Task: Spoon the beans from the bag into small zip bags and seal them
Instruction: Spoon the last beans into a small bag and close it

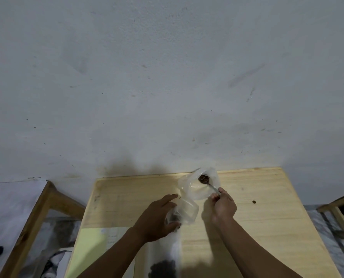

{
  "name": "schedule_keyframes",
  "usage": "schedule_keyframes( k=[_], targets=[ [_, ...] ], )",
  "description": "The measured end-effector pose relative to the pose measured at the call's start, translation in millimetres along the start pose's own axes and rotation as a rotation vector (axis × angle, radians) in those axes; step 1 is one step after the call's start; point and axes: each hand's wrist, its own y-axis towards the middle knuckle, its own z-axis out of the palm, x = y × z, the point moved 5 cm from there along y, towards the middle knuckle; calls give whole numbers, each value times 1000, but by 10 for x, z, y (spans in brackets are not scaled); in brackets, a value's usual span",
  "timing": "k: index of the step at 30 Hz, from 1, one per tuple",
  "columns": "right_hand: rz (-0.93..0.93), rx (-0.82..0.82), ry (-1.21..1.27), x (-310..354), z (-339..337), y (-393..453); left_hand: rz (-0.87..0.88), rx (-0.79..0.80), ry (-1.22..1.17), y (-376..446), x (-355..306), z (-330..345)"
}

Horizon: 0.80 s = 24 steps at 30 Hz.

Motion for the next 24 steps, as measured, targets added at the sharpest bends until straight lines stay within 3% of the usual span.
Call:
schedule_keyframes(
  k=[7,14,24],
  targets=[
    [-43,64,-81,119,-58,-26,188,-4,45,174,-311,11],
    [-201,240,-426,357,-248,-20,-17,88,28,249,-220,110],
    [-379,395,-559,847,-273,-278,-166,37,18,292,-182,123]
  ],
)
